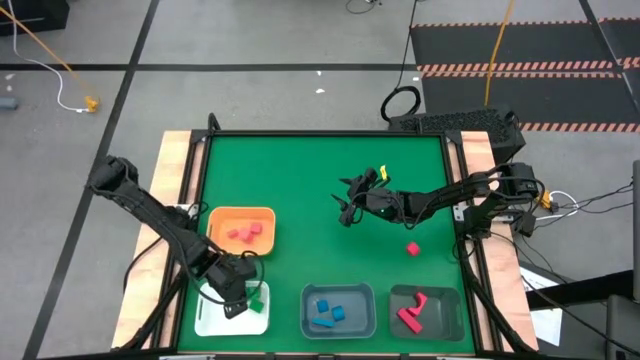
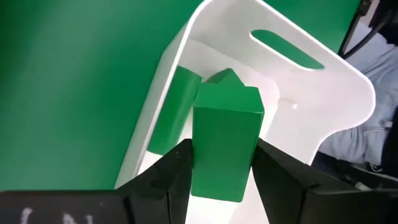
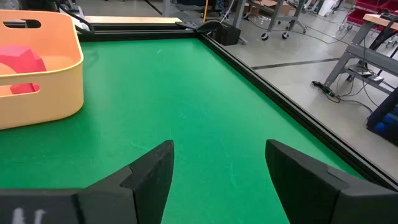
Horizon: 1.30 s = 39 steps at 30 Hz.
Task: Sort & place blocks by color
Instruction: Put the green block into the white bin
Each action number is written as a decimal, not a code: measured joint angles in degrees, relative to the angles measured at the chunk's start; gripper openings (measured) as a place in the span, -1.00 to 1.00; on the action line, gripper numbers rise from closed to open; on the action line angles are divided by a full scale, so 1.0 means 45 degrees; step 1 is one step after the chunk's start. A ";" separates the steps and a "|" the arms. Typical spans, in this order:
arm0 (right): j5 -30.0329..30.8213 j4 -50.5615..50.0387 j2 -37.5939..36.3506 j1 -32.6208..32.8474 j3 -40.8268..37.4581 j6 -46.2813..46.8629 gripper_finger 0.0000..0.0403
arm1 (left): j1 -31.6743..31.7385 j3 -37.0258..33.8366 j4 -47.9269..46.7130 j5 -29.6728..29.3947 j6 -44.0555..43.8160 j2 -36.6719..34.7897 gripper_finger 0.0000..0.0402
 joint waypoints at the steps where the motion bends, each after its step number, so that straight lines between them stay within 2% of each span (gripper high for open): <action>1: 0.0000 -0.0003 0.0000 0.0000 0.0000 0.0000 0.21 | 0.0002 0.0000 0.0007 -0.0010 0.0019 0.0010 -0.22; 30: 0.0000 -0.0003 0.0000 -0.0004 0.0000 0.0000 0.21 | 0.0792 0.0005 0.0436 -0.0603 0.1151 0.0010 -0.22; 39: 0.0000 -0.0003 0.0000 0.0000 0.0000 0.0000 0.21 | 0.0792 0.0005 0.0419 -0.0933 0.0312 0.0005 -0.17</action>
